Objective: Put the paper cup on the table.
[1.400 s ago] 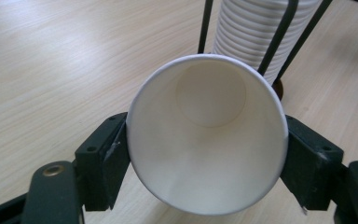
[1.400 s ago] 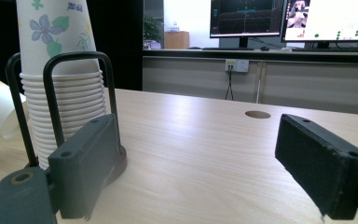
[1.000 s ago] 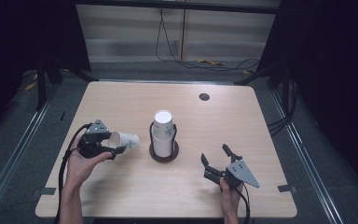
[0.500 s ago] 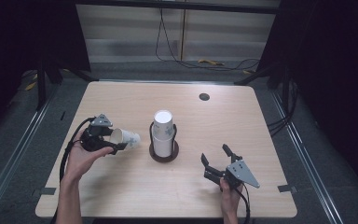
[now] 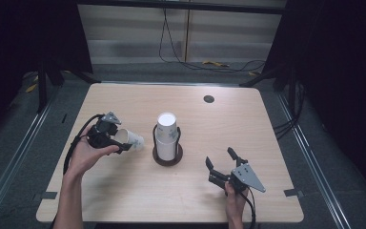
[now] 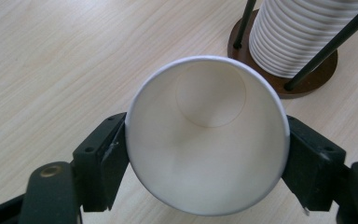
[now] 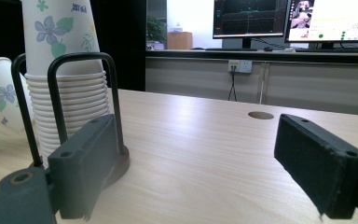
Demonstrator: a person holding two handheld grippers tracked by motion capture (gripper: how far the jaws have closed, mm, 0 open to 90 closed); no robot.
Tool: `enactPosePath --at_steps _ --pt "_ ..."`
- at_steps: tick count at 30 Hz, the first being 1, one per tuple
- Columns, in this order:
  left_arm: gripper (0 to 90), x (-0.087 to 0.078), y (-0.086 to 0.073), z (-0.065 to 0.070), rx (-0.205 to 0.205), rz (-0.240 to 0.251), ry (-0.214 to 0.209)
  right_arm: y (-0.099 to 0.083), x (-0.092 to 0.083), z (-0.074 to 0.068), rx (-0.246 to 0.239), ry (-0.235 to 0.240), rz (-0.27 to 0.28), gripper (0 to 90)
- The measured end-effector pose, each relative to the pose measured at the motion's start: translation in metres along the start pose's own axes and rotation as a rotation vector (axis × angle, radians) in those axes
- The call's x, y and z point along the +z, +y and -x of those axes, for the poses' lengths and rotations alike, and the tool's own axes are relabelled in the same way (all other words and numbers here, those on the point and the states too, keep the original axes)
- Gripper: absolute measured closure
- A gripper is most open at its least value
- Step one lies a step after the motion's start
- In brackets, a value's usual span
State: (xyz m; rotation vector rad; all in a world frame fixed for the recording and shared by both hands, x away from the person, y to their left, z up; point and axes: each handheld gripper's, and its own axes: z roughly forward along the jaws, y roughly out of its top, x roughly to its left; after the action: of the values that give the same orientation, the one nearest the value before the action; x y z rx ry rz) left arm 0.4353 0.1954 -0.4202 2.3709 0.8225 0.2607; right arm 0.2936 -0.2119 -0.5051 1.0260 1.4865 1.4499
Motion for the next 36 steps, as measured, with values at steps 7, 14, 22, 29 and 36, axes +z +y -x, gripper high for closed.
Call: enactPosePath --at_steps 7,14,22,29,36 --pt "23.8 0.007 0.006 -0.004 0.013 -0.09 -0.023 0.0 0.0 0.0 0.001 -0.001 0.001 13.0" --pt "22.9 0.012 0.014 -0.005 0.029 -0.157 -0.015 0.0 0.0 0.0 0.0 0.001 -0.001 12.6" --pt "22.1 0.015 0.023 -0.006 0.036 -0.209 0.031 0.0 0.0 0.0 0.005 0.004 -0.001 12.7" --pt "21.1 0.021 0.025 -0.007 0.061 -0.241 0.015 0.0 0.0 0.0 0.0 0.003 0.001 12.7" --pt "20.6 0.027 0.028 -0.009 0.035 -0.212 -0.003 0.0 0.0 0.0 0.0 0.003 0.001 12.7"
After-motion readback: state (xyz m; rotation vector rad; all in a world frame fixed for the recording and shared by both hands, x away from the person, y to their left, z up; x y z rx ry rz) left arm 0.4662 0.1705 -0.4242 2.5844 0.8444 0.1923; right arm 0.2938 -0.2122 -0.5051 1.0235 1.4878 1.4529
